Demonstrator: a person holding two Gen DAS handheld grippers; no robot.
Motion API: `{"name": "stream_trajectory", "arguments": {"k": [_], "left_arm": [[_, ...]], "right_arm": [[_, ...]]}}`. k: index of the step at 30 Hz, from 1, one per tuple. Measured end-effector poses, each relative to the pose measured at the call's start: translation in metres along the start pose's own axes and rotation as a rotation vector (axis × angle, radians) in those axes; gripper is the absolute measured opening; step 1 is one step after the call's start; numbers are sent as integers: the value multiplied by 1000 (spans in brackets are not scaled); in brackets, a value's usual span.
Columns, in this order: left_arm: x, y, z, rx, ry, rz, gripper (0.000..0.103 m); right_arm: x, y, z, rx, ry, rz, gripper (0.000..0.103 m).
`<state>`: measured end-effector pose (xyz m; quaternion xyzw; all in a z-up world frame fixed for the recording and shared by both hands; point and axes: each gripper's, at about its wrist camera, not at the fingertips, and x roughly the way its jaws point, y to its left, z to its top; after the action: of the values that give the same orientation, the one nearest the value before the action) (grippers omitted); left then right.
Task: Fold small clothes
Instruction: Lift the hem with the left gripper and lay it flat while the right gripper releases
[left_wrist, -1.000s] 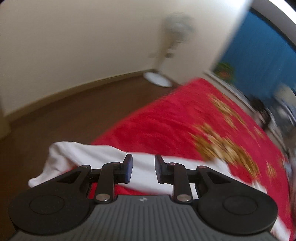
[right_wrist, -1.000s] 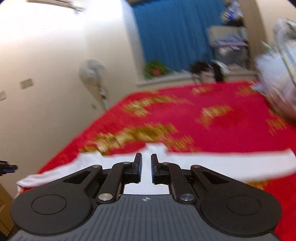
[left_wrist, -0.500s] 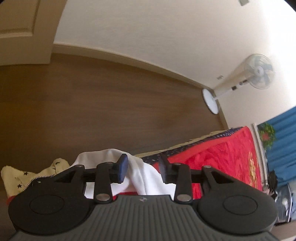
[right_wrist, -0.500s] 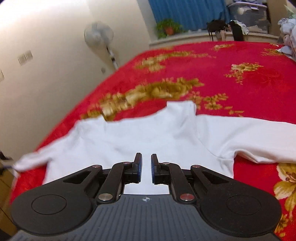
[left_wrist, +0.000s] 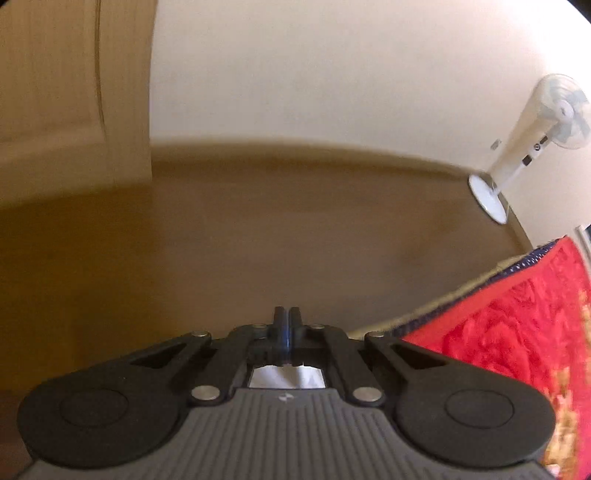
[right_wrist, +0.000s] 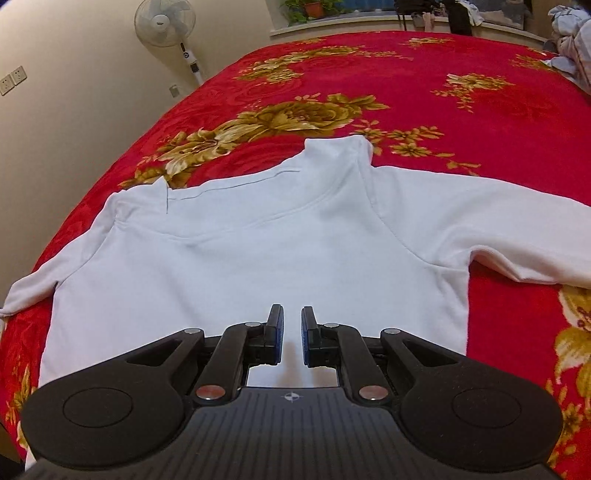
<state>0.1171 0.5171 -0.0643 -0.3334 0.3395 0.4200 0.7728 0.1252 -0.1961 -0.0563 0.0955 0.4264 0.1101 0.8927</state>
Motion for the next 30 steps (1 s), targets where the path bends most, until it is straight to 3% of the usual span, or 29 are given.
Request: {"name": "stream_trajectory", "arguments": {"k": [3, 5, 6, 8, 10, 12, 14, 18, 22, 25, 27, 30], "left_arm": [[-33, -32, -4, 112, -146, -32, 0], [-41, -47, -11, 151, -153, -28, 0], [-38, -49, -13, 139, -119, -21, 2], [-22, -44, -15, 77, -16, -5, 17], [-7, -33, -14, 31, 35, 60, 66], [3, -22, -12, 17, 50, 88, 71], [11, -11, -9, -18, 82, 62, 68], [24, 2, -12, -74, 158, 15, 7], [12, 3, -14, -64, 109, 15, 4], [-10, -13, -12, -1, -24, 32, 4], [-40, -37, -15, 94, -169, 13, 4], [-97, -94, -49, 347, -439, -121, 4]], "right_arm": [[0, 1, 1, -8, 0, 0, 10], [1, 2, 3, -15, -1, 0, 10], [1, 2, 2, -18, -2, 0, 10], [0, 3, 2, -21, -4, 2, 10], [-2, 4, 0, -26, -4, 2, 10], [-3, 5, 0, -35, -3, 3, 10], [-3, 4, -1, -38, -2, 1, 10], [-1, 5, 1, -30, 1, -2, 10], [-1, 7, 1, -35, -2, 3, 10], [0, 7, 1, -35, -1, 2, 10], [-1, 6, 1, -33, 0, -1, 10], [-1, 6, 1, -32, -1, -4, 10]]}}
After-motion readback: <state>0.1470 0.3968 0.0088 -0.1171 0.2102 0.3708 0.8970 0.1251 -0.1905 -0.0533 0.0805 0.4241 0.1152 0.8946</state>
